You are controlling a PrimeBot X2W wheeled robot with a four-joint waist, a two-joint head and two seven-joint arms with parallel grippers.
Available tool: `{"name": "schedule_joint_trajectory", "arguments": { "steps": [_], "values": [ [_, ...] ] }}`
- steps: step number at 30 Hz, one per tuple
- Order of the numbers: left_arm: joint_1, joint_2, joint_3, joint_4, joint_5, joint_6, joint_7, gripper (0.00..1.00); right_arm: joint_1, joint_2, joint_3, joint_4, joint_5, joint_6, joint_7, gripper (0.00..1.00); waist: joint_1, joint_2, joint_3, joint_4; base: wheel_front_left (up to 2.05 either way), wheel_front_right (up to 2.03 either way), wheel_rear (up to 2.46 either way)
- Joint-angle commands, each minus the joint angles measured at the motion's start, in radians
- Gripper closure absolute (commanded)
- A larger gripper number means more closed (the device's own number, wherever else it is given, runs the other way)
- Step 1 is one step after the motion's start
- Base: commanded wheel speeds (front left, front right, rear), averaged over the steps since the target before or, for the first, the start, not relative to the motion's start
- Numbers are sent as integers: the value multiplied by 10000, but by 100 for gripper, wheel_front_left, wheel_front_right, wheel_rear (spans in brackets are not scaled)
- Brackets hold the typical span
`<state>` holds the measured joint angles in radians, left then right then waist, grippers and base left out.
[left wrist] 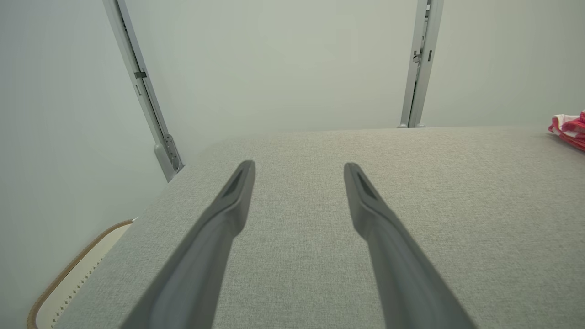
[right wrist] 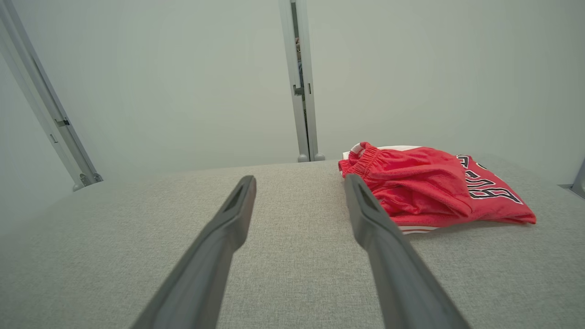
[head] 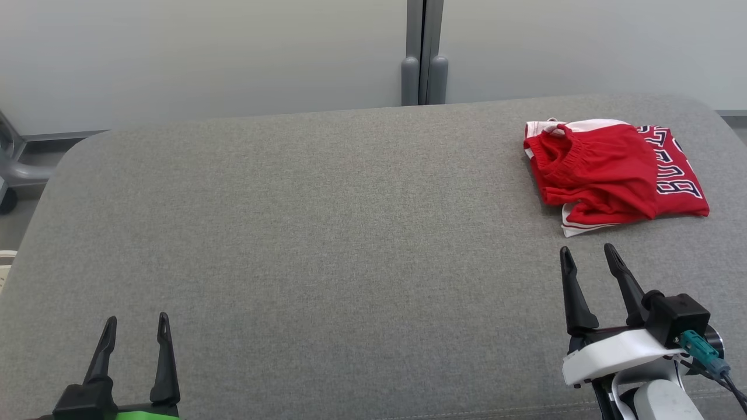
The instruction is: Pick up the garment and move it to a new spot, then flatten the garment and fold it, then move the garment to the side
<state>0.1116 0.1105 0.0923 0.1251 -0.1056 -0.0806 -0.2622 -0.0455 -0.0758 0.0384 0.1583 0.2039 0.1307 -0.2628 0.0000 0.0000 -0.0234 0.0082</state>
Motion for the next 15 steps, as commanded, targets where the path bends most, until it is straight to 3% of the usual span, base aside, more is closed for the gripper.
{"name": "schedule_joint_trajectory", "arguments": {
  "steps": [1,15],
  "values": [
    [92,9,14,-75,58,-54,-12,0,-10,-18,-11,36,-82,-1,-33,0,0,0,0,3,0,0,0],
    [140,-91,53,-337,162,-109,-12,0,-44,-82,47,70,-60,-1,-33,0,0,0,3,64,0,0,0]
  ]
}}
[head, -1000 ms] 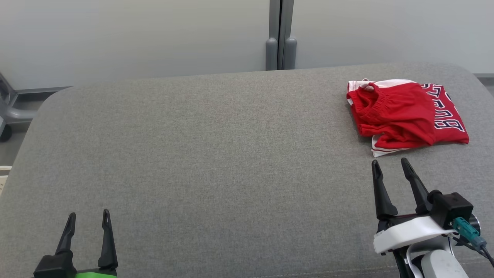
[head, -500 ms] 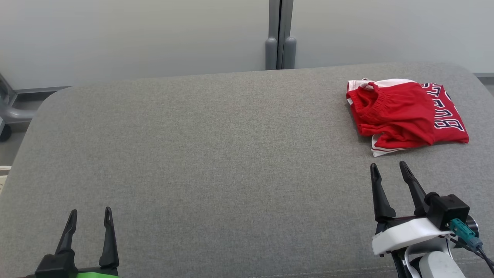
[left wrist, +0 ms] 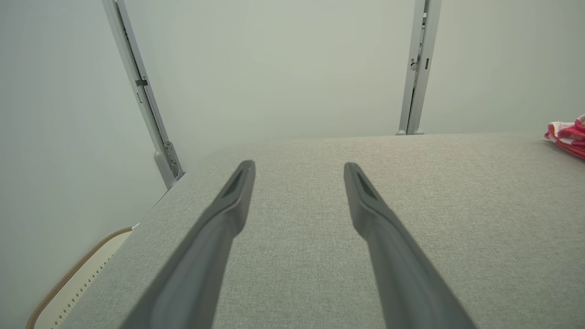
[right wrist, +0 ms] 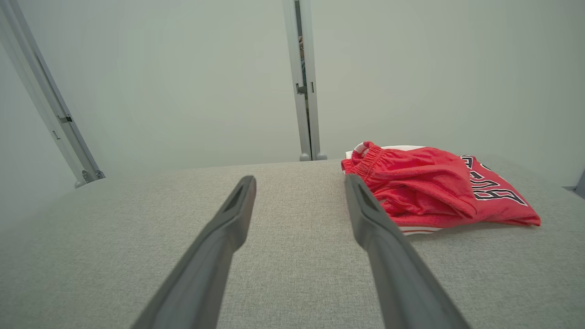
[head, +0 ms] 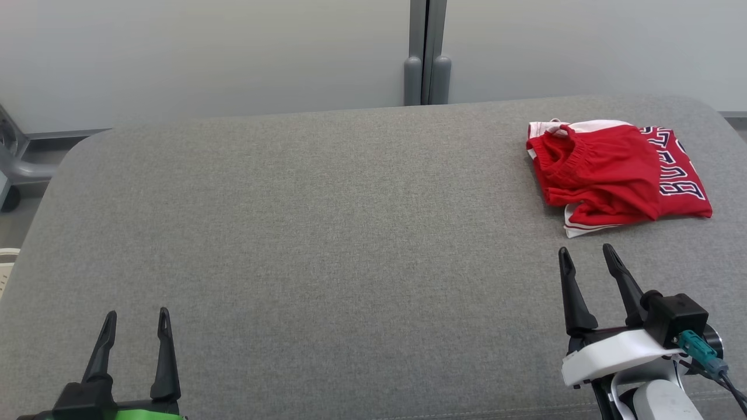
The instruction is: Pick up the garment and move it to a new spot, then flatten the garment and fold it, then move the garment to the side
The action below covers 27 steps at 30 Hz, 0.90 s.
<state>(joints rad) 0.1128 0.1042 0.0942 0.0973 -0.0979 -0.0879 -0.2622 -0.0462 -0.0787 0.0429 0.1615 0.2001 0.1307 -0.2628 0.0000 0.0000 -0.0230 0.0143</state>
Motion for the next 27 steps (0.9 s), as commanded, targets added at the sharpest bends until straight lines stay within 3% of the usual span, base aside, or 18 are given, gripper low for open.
{"name": "schedule_joint_trajectory", "arguments": {
  "steps": [1,3,4,8,27],
  "values": [
    [128,-27,34,-59,85,-36,-12,0,-37,-53,3,37,-22,-1,-33,0,0,0,-1,3,0,0,0],
    [136,-38,46,-85,96,-50,-12,0,-47,-64,22,52,-18,-1,-33,0,0,0,-6,7,0,0,0],
    [2,-12,15,-39,17,-8,0,100,-6,-15,24,21,2,0,0,100,0,0,-6,7,0,0,0],
    [6,-107,-17,330,-39,-3,46,100,189,56,45,332,48,0,26,100,0,0,-6,8,0,0,0],
    [-174,-212,-511,190,-3943,-115,536,100,415,0,-731,71,3850,0,1327,100,0,0,43,-16,0,0,0]
  ]
}}
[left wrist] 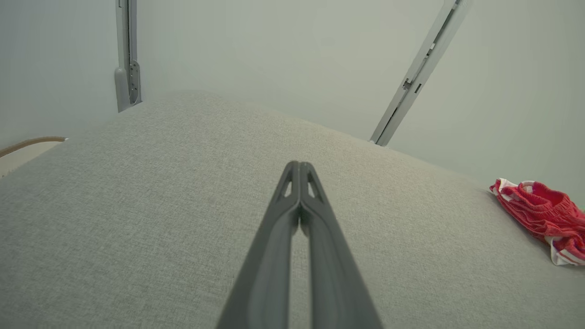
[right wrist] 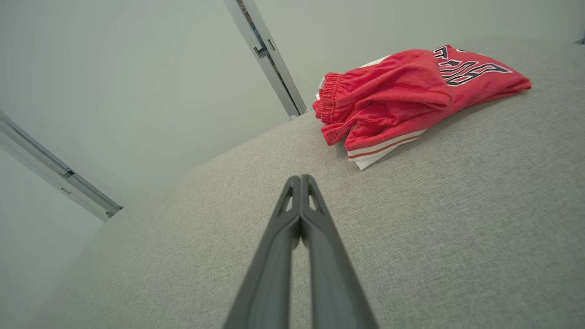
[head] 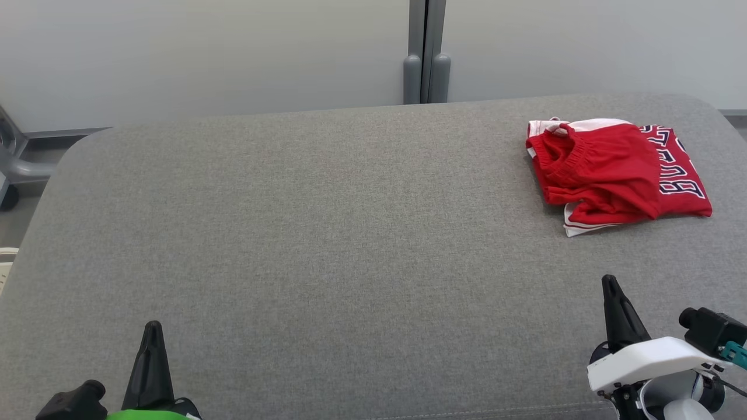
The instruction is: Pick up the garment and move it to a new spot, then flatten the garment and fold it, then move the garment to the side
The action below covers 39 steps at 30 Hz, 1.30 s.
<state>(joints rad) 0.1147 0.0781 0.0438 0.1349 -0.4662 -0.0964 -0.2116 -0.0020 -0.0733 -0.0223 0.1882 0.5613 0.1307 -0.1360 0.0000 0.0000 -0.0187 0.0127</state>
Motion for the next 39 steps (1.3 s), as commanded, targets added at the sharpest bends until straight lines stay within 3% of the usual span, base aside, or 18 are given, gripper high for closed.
{"name": "schedule_joint_trajectory", "arguments": {
  "steps": [1,39],
  "values": [
    [-201,44,-28,-193,-432,-36,51,100,-18,-51,-119,-206,402,0,121,100,0,0,3,-1,0,0,0],
    [-469,-115,-706,-363,-5775,-194,718,100,233,87,-1471,-522,5373,1,2174,100,0,0,97,-47,0,0,0]
  ]
}}
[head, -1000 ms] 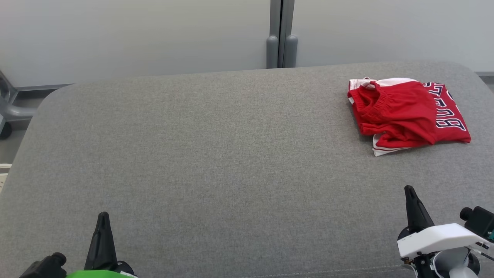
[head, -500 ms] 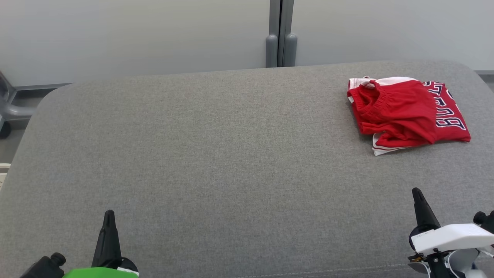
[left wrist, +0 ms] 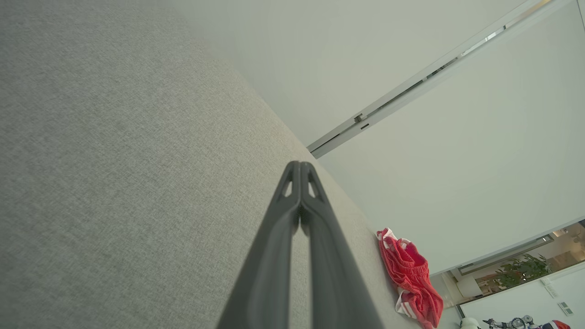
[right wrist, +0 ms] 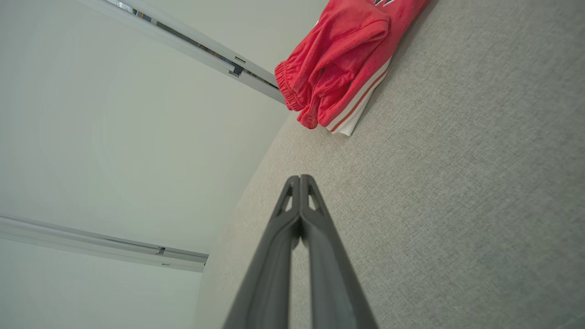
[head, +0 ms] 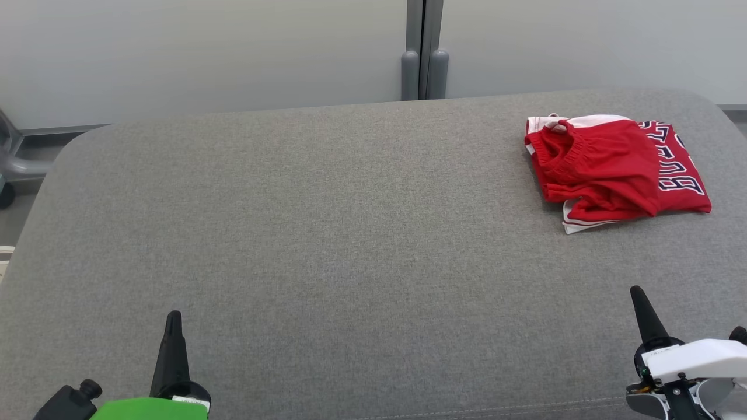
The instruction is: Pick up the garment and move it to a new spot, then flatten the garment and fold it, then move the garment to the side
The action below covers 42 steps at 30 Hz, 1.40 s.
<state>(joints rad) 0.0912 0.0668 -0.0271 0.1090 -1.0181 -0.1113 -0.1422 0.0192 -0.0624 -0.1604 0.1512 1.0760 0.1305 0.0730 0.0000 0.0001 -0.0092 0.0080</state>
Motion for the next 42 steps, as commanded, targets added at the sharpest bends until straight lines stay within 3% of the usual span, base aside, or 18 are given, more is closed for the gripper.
{"name": "schedule_joint_trajectory", "arguments": {
  "steps": [1,42],
  "values": [
    [-241,-5,-11,-109,-374,-49,42,100,26,-19,-120,-159,330,3,126,100,0,-1,4,-2,0,0,0],
    [-420,-112,-516,-233,-4210,-164,526,100,212,78,-1102,-366,3924,3,1627,100,0,-1,103,-50,0,0,0]
  ]
}}
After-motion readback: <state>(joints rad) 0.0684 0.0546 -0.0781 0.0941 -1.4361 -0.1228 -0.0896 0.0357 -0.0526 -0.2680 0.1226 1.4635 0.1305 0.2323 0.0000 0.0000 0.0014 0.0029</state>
